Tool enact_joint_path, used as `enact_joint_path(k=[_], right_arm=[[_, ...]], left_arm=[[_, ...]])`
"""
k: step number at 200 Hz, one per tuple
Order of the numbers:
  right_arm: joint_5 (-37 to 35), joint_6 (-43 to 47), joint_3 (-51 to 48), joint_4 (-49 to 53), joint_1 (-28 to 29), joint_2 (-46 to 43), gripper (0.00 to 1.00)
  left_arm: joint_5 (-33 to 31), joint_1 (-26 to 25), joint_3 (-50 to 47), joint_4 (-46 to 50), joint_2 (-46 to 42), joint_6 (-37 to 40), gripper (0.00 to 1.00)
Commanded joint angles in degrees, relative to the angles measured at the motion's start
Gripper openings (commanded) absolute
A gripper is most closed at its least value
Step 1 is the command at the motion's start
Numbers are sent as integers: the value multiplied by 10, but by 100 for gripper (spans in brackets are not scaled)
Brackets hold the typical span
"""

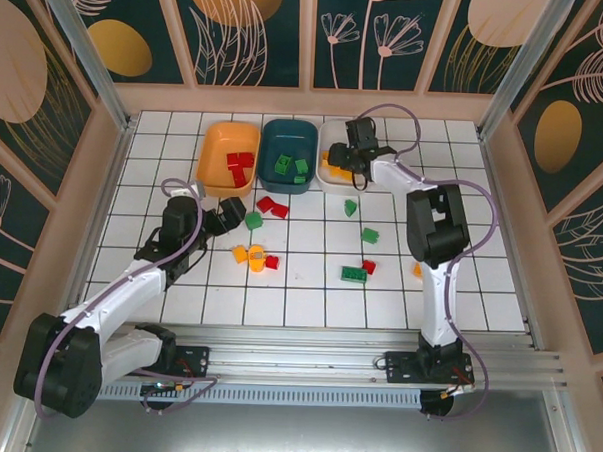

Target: Sort the legos into containers by color

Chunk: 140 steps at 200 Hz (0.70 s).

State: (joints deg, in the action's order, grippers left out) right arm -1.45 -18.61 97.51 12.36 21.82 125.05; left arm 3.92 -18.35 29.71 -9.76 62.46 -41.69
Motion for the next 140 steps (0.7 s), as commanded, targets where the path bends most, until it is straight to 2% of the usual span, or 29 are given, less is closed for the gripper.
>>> enact_joint_path(k=[1,19,33,54,85,140], right_arm=[[-8,7,23,17,4,-34,63],[-18,8,-13,3,8,-78,64],[-25,6,-69,-23,15,-127,65],[-25,-5,-173,-70,25,-198,65],[-22,-24,-301,-109,29,-281,65],[-38,-26,-405,-119,28,-371,65]], left_arm=[[-2,0,7,3,5,-12,98],[32,0,28,14,38,-1,98],[42,-1,45,22,77,6,91],[8,-17,86,60,146,16,84],[-44,-46,152,108,238,39,82],[-104,-84,244,174,354,58,79]])
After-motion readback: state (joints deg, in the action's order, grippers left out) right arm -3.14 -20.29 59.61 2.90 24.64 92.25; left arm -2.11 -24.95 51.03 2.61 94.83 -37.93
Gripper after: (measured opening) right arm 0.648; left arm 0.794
